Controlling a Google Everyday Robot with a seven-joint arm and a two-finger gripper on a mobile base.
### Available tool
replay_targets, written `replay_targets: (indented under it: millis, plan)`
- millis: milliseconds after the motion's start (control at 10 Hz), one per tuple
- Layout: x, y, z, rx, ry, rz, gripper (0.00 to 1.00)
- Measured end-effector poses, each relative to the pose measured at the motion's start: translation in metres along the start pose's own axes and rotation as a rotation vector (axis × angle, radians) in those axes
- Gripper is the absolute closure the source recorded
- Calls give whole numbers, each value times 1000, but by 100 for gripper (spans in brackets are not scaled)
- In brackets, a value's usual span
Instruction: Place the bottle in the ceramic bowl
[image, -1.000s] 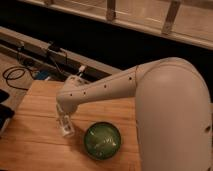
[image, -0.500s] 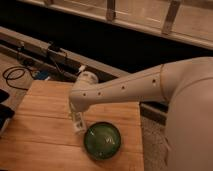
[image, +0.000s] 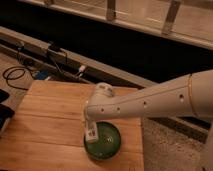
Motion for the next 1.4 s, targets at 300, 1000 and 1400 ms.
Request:
replay_targets:
  millis: [300,1000,1400]
  plan:
    - [27,-10,6,-13,0,42,90]
    - [27,-8,6,-15,0,38,22]
    - [27,-8,6,-15,1,38,20]
